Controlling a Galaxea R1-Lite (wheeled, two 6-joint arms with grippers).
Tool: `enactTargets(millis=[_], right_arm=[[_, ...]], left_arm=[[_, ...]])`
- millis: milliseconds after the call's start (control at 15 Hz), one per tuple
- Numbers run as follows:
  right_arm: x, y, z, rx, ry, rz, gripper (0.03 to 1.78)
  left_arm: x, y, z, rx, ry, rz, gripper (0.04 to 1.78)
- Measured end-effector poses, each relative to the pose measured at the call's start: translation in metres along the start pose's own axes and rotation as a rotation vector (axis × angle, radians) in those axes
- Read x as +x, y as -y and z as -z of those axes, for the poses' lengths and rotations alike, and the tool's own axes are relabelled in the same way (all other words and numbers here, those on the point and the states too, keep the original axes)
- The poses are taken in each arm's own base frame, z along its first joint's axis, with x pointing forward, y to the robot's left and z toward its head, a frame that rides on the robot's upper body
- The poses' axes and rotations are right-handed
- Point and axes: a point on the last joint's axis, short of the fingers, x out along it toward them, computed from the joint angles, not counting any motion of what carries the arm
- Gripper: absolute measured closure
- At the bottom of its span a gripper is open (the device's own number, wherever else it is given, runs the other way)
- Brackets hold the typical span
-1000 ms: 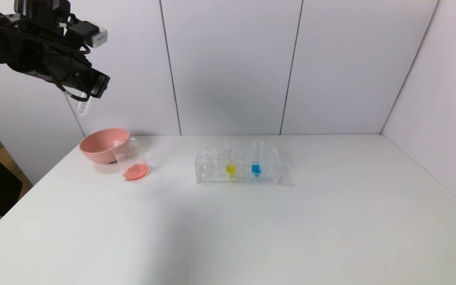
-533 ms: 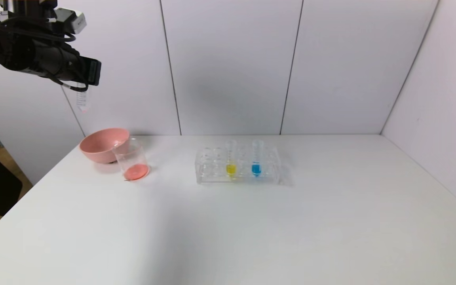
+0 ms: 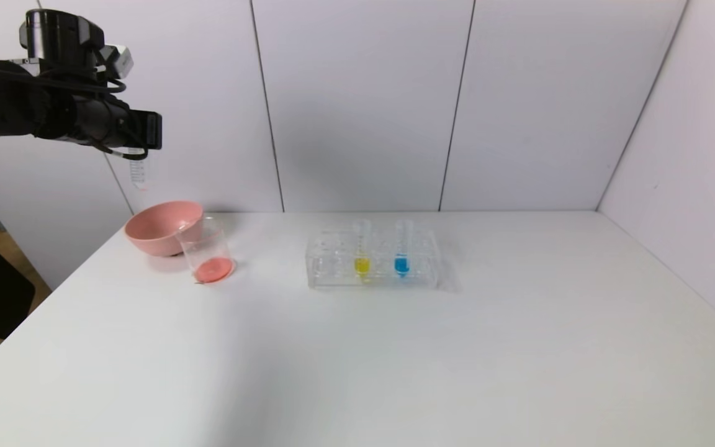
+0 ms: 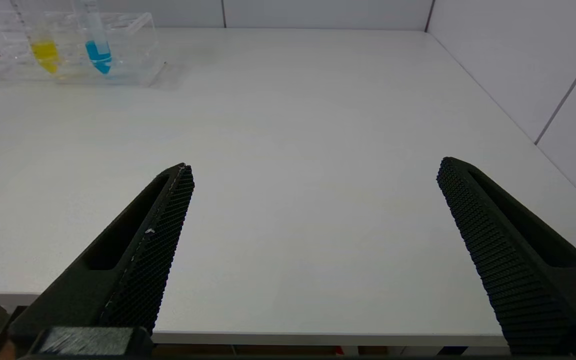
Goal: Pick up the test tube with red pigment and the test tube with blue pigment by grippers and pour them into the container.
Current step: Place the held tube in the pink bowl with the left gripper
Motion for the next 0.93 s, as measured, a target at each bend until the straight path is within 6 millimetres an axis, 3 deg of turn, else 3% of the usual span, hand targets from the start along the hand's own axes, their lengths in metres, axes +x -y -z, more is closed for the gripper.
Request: enactTargets(millis=[467, 933], right_arm=[[0.000, 0.000, 0.000, 0.000, 0.000, 0.000, 0.04], [0.000, 0.000, 0.000, 0.000, 0.000, 0.000, 0.04]], left_arm=[[0.061, -0.022, 0.055, -0.048, 0.000, -0.070, 1.35], [0.106, -0.028, 0.086, -0.054, 0.011, -0.057, 1.35]])
